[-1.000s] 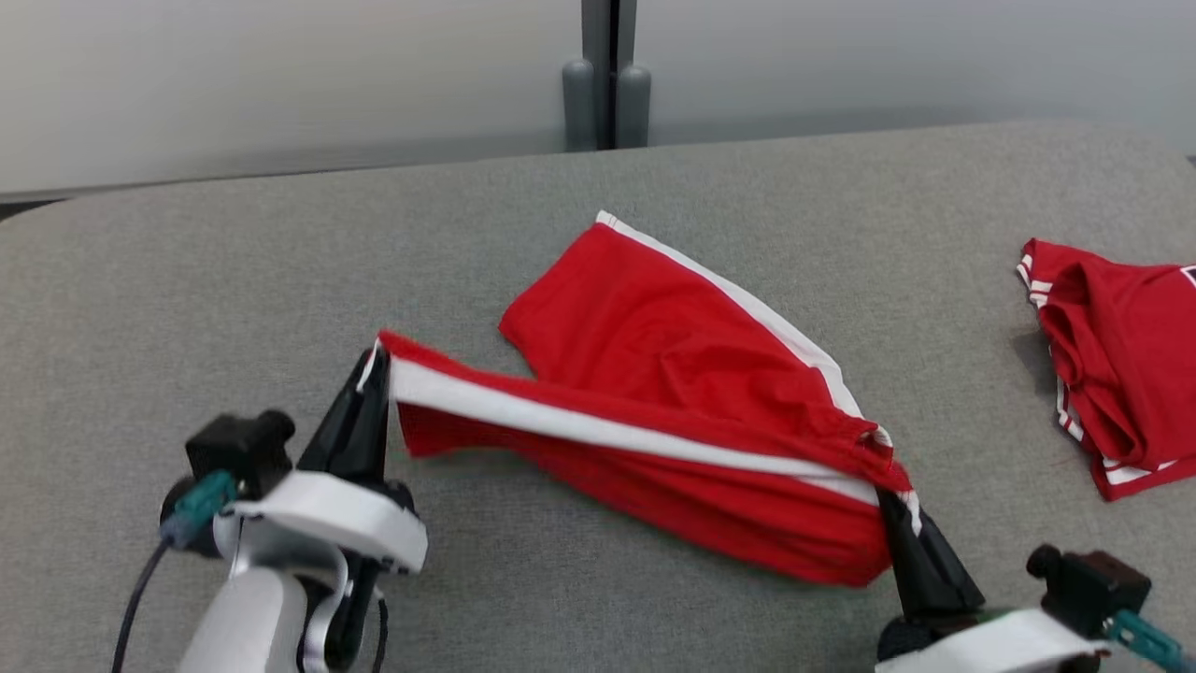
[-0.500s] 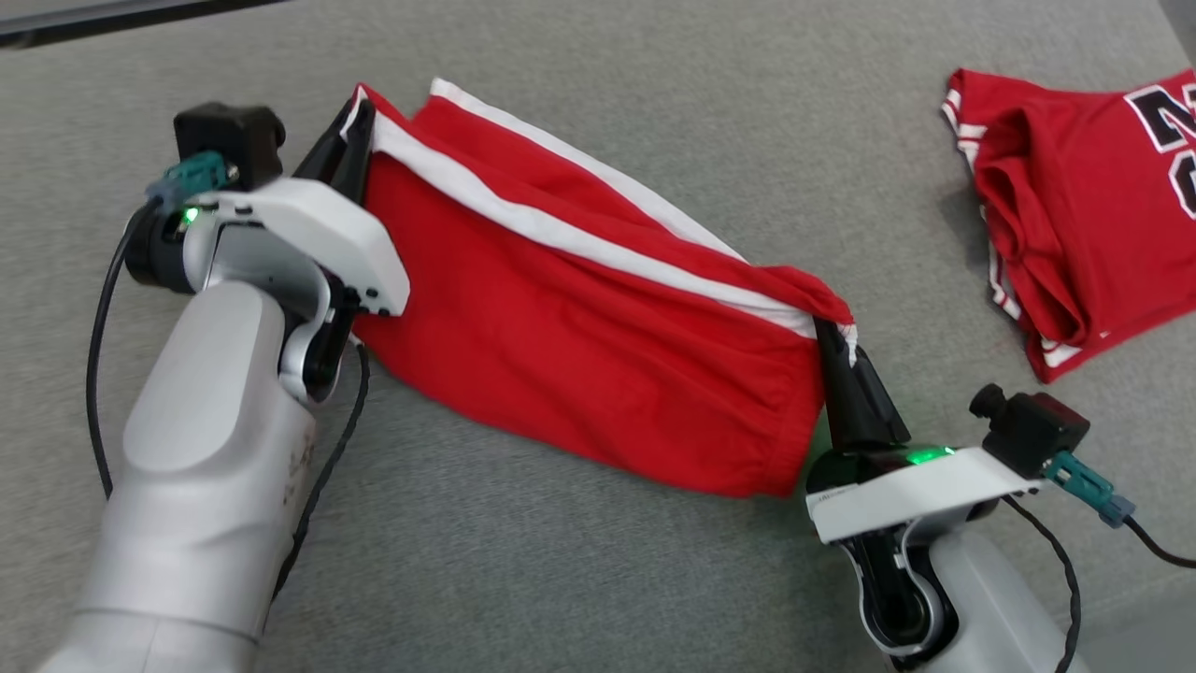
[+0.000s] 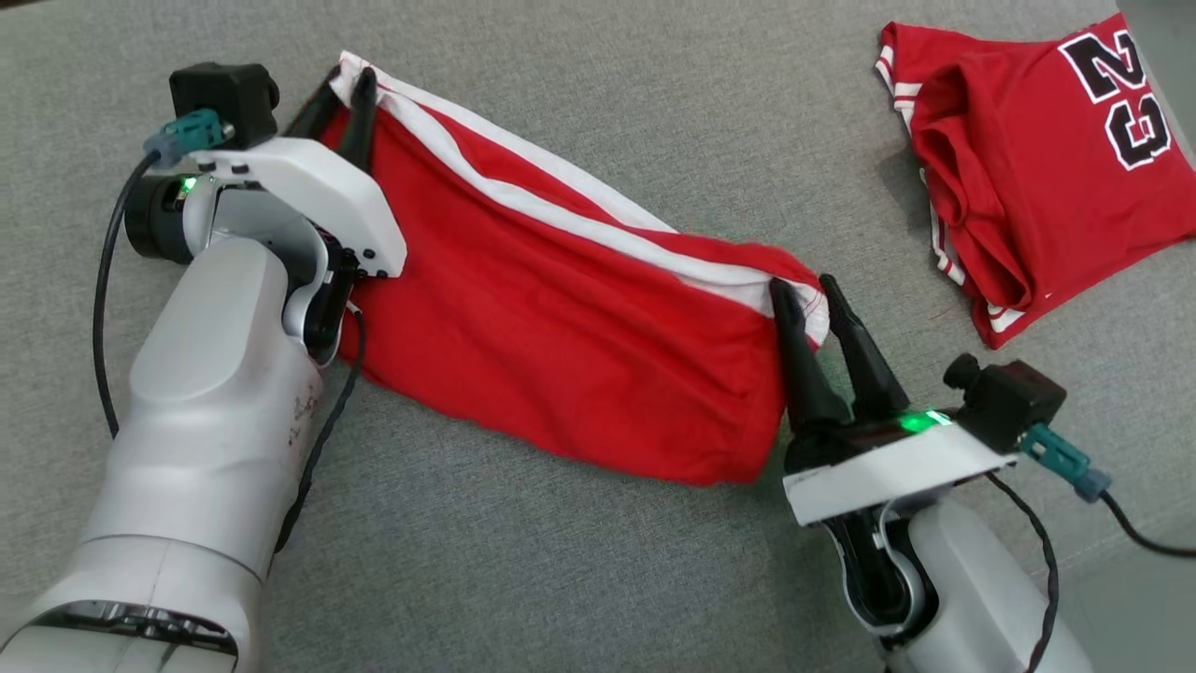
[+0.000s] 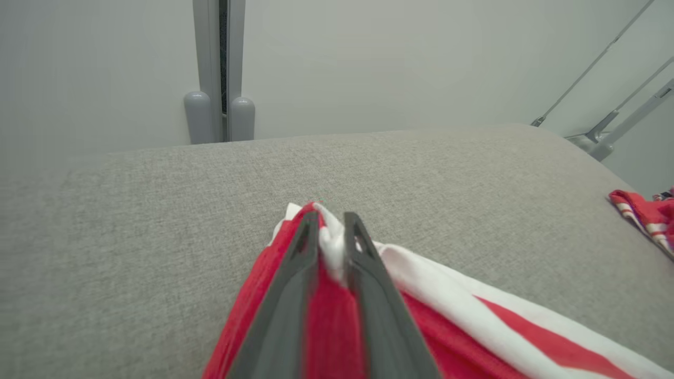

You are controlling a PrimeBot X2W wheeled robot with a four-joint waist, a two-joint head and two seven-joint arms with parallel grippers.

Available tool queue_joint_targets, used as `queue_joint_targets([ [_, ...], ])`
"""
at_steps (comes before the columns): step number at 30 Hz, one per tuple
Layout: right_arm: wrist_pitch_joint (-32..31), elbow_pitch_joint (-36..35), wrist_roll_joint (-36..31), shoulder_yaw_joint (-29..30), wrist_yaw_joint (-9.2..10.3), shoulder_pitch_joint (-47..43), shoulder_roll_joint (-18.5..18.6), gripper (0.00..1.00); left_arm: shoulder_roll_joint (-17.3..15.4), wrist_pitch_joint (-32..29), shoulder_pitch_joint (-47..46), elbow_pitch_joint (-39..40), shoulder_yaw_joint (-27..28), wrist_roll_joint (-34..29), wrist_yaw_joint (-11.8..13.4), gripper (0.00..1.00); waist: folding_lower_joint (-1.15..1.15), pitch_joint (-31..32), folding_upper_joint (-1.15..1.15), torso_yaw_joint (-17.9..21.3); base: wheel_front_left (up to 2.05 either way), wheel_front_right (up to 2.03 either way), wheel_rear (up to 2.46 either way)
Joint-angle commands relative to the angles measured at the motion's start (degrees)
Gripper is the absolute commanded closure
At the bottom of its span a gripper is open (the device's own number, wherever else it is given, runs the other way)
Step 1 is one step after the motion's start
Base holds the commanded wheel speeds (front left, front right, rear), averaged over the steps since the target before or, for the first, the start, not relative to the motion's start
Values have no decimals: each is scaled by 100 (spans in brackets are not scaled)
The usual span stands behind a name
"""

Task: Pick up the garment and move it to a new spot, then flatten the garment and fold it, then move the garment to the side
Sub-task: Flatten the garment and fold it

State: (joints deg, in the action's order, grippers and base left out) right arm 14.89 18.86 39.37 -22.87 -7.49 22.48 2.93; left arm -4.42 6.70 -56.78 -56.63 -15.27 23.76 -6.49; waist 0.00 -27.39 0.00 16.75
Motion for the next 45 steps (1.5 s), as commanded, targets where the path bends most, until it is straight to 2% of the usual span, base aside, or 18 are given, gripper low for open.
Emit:
queue_joint_targets([
  [1,34,-100,-219,48,0,-172,21,0,-17,180,53,-33,-27,-29,-13,0,0,89,0,-40,0,0,0],
  [4,34,-357,-972,242,1,-512,216,0,-63,659,297,28,0,-57,40,0,0,269,0,-116,0,0,0],
  [8,35,-730,-1575,525,1,-896,316,0,-173,843,809,590,204,-110,301,0,0,541,0,-247,0,0,0],
  [16,-57,-1518,-2402,1349,1,-1327,477,0,-357,851,2526,3203,742,-686,980,0,0,940,0,-765,0,0,0],
  [22,-343,-1859,-2676,1713,1,-1499,631,0,-407,846,3699,4293,936,-947,1334,0,0,1215,0,-1085,0,0,0],
  [31,-640,-2085,-2698,1847,1,-1796,666,0,-490,721,4648,4862,915,-971,1502,0,0,1382,0,-1286,0,0,0],
  [45,-721,-2157,-2621,1892,1,-1868,633,0,-475,618,4786,5034,821,-905,1564,0,0,1417,0,-1351,0,0,0],
])
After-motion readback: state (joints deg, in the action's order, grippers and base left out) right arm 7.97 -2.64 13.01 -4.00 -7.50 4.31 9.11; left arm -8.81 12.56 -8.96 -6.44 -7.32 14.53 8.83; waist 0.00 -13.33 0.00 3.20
